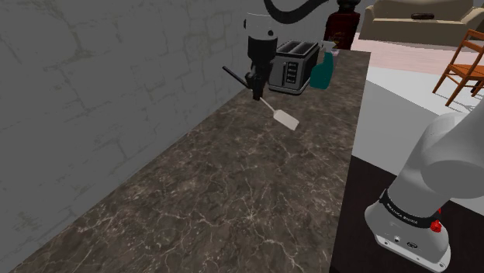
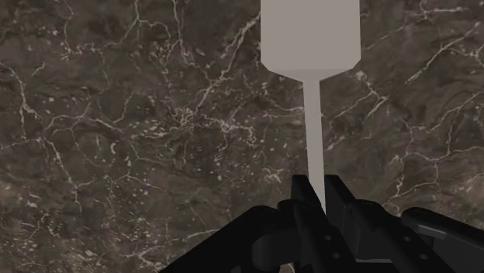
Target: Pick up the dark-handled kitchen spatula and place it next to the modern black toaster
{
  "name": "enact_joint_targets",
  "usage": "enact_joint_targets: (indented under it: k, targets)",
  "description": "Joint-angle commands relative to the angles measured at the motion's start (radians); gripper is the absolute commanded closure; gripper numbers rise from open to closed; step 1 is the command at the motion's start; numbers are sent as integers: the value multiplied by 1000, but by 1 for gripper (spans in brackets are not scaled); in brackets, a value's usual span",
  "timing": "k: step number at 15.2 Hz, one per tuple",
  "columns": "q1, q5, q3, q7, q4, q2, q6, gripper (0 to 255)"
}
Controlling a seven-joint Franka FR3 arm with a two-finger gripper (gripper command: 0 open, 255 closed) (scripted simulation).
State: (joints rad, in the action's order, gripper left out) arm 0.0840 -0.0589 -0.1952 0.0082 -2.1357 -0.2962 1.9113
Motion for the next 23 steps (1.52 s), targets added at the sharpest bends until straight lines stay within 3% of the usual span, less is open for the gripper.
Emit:
enact_joint_targets:
  k: [1, 15, 23]
  targets:
    - [-1, 0, 2, -2, 23, -5, -28, 255]
    - [-4, 6, 7, 1, 215, 7, -209, 255]
    - [-73, 28, 142, -196, 157, -49, -212, 255]
